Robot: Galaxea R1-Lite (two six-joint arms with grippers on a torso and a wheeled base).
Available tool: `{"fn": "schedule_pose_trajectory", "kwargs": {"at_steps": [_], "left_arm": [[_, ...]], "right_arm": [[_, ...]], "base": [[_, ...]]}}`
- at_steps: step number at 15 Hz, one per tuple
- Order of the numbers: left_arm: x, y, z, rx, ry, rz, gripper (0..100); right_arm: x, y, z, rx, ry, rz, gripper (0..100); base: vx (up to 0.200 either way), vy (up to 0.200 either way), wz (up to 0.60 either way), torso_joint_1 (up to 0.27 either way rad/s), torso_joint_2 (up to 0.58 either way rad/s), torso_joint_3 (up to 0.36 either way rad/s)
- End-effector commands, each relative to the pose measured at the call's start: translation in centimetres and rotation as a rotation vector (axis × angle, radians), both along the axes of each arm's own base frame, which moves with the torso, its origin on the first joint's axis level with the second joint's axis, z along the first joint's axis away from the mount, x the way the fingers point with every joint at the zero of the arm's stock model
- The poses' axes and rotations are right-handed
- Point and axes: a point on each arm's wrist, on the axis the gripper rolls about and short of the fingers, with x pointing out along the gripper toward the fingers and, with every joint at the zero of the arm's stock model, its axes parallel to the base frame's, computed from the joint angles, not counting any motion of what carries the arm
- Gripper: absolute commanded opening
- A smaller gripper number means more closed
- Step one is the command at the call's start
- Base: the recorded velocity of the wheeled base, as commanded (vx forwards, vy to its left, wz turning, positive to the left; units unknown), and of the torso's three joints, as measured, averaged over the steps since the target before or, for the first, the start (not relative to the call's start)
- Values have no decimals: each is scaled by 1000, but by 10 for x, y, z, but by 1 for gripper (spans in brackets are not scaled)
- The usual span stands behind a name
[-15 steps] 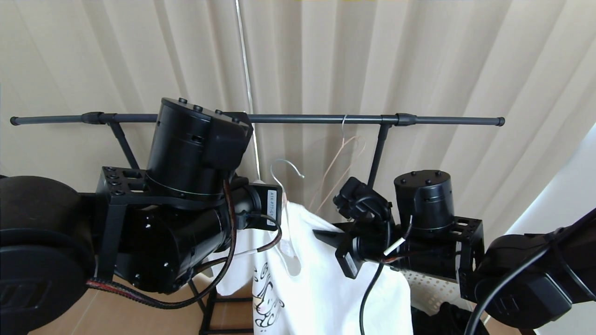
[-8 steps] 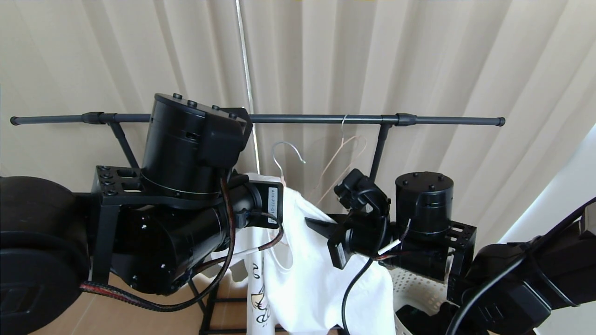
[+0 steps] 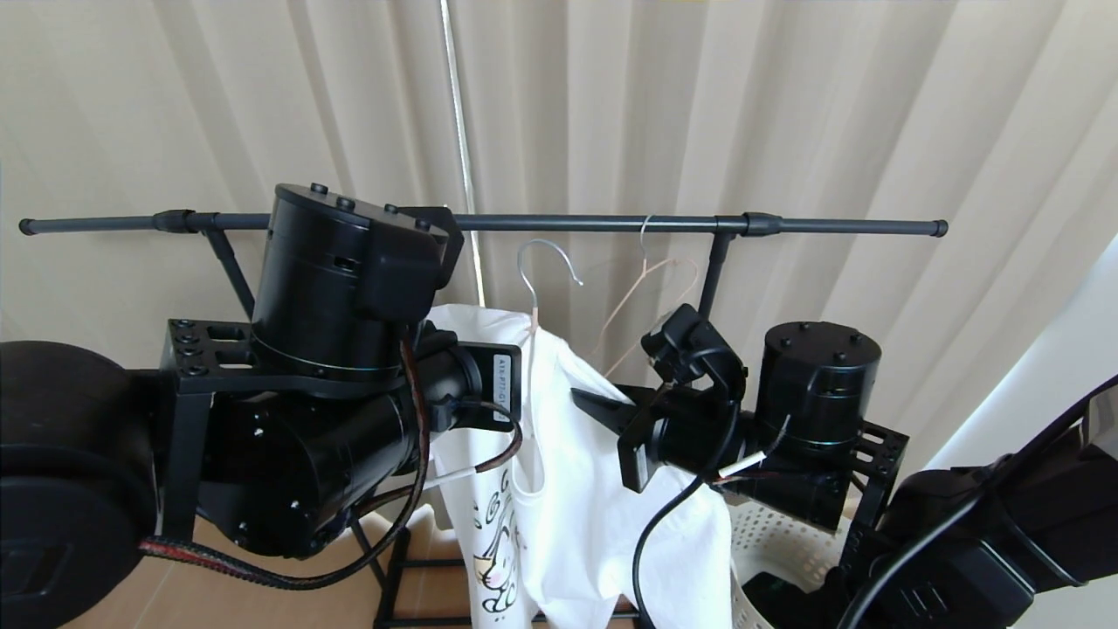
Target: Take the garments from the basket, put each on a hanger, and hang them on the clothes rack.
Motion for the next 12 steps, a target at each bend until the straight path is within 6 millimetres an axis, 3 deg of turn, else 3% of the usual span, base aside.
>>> {"fn": "schedule_pose_trajectory", "kwargs": {"at_steps": [1,12], "left_arm": [[1,0,-5,-6,-7,0,0],[2,4,-16,3,6,9,0]], "right_arm": [[-2,-2,2,10,-16,0,0],[-2,-2,11,59,-75,-3,0]], "base": [[0,0,0,0,0,0],[0,0,0,0,0,0]]}}
